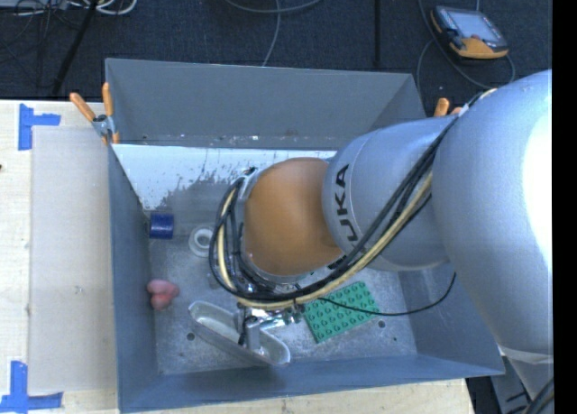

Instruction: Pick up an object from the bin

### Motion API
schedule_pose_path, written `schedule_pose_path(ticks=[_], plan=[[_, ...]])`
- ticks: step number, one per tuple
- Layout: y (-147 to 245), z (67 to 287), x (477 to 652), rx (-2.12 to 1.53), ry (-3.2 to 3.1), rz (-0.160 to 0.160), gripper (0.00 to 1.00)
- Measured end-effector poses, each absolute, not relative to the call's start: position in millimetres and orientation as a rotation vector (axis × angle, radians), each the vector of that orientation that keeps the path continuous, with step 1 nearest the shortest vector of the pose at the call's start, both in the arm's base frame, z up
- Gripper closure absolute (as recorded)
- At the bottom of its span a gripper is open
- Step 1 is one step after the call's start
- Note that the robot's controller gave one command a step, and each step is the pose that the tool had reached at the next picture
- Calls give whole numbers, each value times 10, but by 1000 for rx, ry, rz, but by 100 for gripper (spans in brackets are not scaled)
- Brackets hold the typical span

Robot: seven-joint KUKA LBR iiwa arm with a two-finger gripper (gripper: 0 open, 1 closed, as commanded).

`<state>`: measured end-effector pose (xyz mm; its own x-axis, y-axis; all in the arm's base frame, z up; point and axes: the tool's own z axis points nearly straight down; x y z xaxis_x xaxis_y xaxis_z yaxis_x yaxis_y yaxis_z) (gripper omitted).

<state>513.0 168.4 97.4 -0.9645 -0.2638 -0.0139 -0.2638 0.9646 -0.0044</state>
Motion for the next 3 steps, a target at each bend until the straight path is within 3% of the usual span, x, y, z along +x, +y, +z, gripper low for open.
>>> schedule_pose_path(ticks=[1, 2, 3], plan=[[1561, 913, 5200, -362, 3084, 4, 0], [1149, 730, 5508, -285, 3125, 9, 0], [1680, 740, 5608, -343, 3120, -3, 0]])
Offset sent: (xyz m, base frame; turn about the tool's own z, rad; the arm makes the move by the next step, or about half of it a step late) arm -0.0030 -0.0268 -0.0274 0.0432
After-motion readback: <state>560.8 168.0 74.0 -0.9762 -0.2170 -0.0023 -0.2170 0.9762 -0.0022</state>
